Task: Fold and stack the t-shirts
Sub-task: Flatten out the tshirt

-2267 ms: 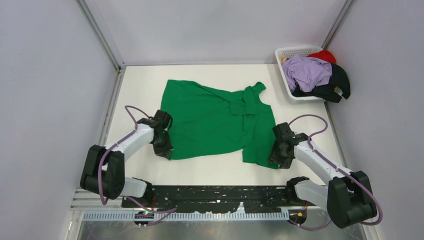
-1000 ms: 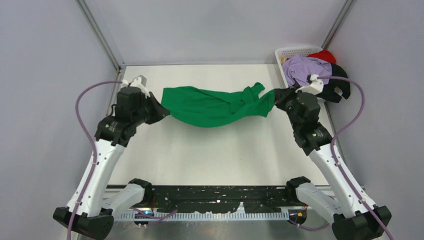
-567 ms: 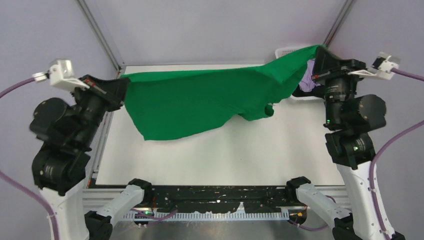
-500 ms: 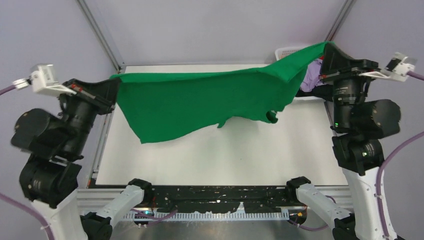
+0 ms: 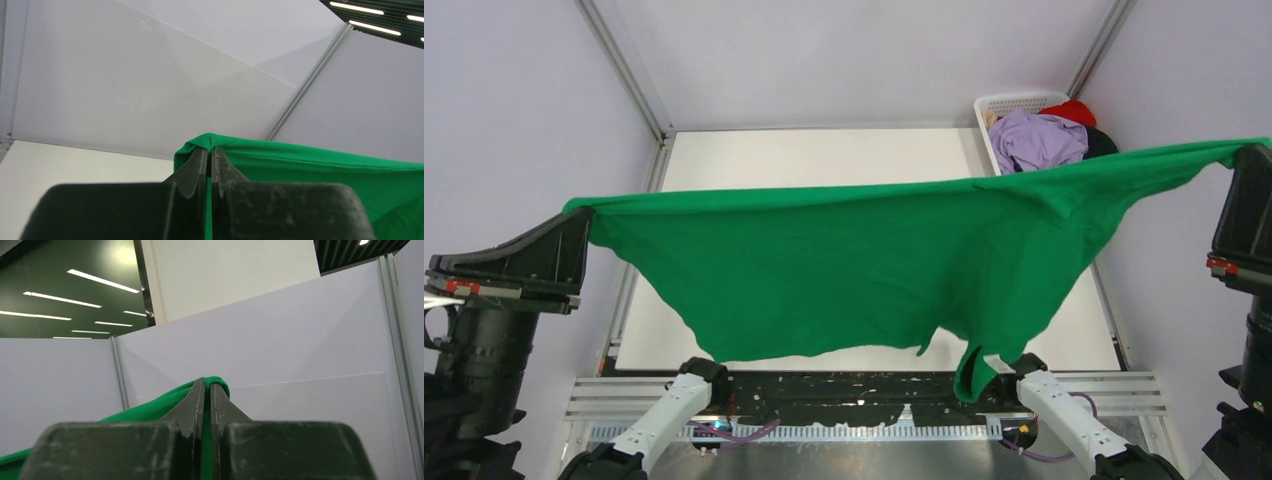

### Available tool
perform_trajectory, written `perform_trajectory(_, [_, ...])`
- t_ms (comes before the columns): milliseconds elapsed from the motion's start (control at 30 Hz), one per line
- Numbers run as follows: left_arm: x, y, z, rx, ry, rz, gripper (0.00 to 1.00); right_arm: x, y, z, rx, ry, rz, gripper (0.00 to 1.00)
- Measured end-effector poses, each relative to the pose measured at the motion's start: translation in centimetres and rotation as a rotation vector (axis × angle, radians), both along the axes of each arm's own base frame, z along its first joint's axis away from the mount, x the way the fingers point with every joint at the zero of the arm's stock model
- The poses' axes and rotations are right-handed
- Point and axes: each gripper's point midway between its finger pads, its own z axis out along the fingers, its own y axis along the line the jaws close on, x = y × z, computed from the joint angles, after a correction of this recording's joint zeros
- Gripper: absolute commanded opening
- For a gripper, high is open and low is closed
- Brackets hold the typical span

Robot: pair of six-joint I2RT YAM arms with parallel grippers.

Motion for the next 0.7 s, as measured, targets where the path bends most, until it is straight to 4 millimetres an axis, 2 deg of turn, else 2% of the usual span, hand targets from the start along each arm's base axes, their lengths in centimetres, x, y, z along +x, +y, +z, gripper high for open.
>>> perform_trajectory(67, [-0.9,0.2,0.0,-0.001,-0.017,-0.004,0.00,-1.3,-0.2,0.1,-0.012,-0.021,0.002,0.05])
perform_trajectory(167, [-1.1,0.2,-0.2,0.001,-0.019,-0.005,0.00,-1.6,-0.2,-0.3,-0.032,-0.016,-0.009,0.05])
perform_trajectory(233, [-0.5,0.2,-0.6,0.006,-0.005,0.003,0.00,-0.6,-0.1,-0.9,-0.049,0.009,-0.027,0.05])
perform_trajectory(333, [2.3,0.2,-2.0,0.024,0.062,0.044,0.00,2.6,-0.1,-2.9,-0.071,0.088,-0.079,0.05])
perform_trajectory(433, [7.3,0.1,-4.6,0.043,0.174,0.116,0.00,7.5,0.0,-6.5,-0.090,0.208,-0.151,0.05])
perform_trajectory(500, [11.5,0.0,-7.3,0.066,0.274,0.176,0.00,11.9,0.1,-10.4,-0.102,0.325,-0.207,0.05])
perform_trajectory(567, [17.3,-0.2,-11.4,0.111,0.399,0.255,0.00,16.6,0.2,-14.9,-0.115,0.453,-0.265,0.05])
perform_trajectory(633, [23.1,-0.6,-17.2,0.188,0.554,0.327,0.00,21.2,0.7,-19.6,-0.142,0.583,-0.309,0.05])
perform_trajectory(700, [27.9,-0.8,-23.0,0.268,0.690,0.379,0.00,25.9,1.5,-25.3,-0.172,0.718,-0.339,0.05])
